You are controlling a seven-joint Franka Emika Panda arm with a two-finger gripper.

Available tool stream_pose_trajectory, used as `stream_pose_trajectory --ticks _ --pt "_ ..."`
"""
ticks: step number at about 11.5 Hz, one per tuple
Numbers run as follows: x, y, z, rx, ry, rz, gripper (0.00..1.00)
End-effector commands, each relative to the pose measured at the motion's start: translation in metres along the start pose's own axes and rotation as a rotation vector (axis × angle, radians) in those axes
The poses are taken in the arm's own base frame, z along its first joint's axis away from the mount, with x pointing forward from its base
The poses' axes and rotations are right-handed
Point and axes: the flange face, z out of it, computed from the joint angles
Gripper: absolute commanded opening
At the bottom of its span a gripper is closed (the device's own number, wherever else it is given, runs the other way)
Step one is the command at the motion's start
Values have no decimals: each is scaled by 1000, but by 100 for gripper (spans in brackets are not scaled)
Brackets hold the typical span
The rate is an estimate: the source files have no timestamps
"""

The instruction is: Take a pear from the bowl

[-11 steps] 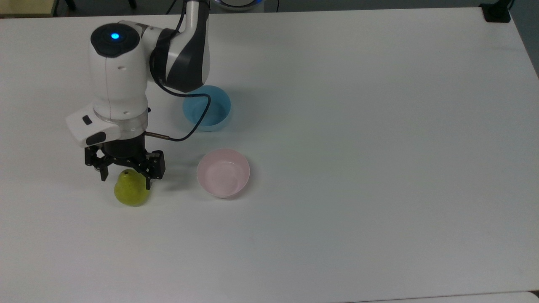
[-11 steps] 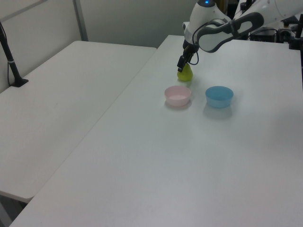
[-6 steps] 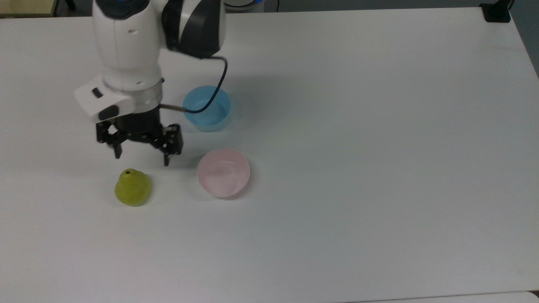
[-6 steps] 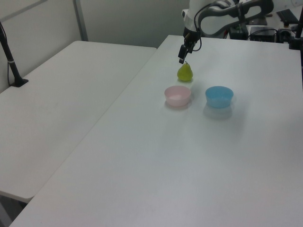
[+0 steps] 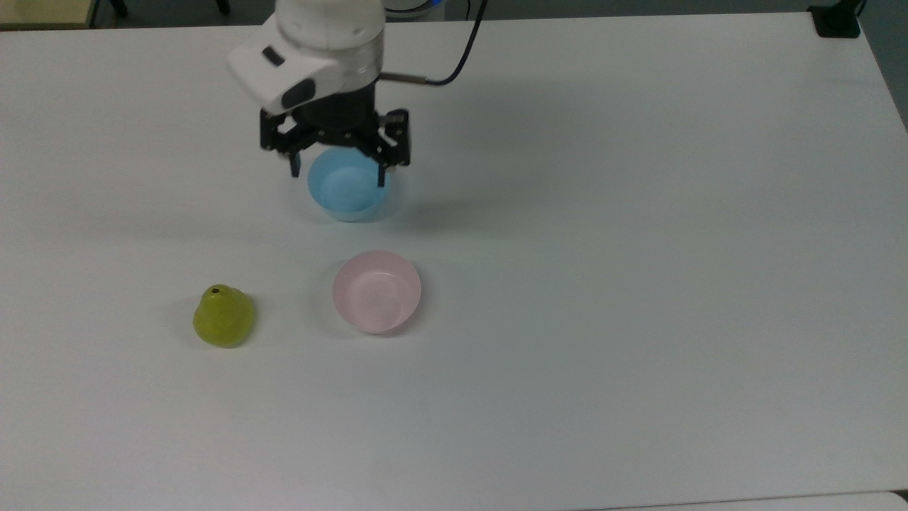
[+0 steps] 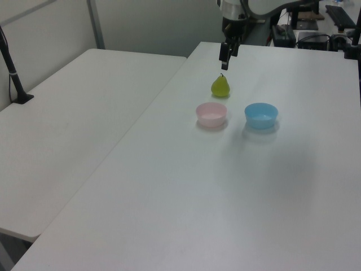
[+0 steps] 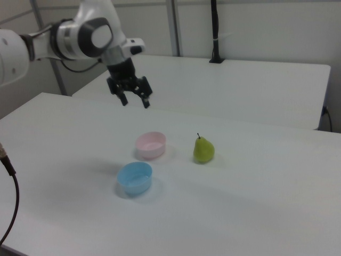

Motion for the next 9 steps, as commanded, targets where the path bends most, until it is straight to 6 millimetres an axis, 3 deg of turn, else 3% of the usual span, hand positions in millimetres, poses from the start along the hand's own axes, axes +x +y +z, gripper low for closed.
stream_pose_trajectory --ticks 1,4,9 --pt "-40 -15 -46 3 -61 37 100" --pt "-70 -14 -87 31 -86 31 100" --pt "-81 12 -102 37 -101 57 100"
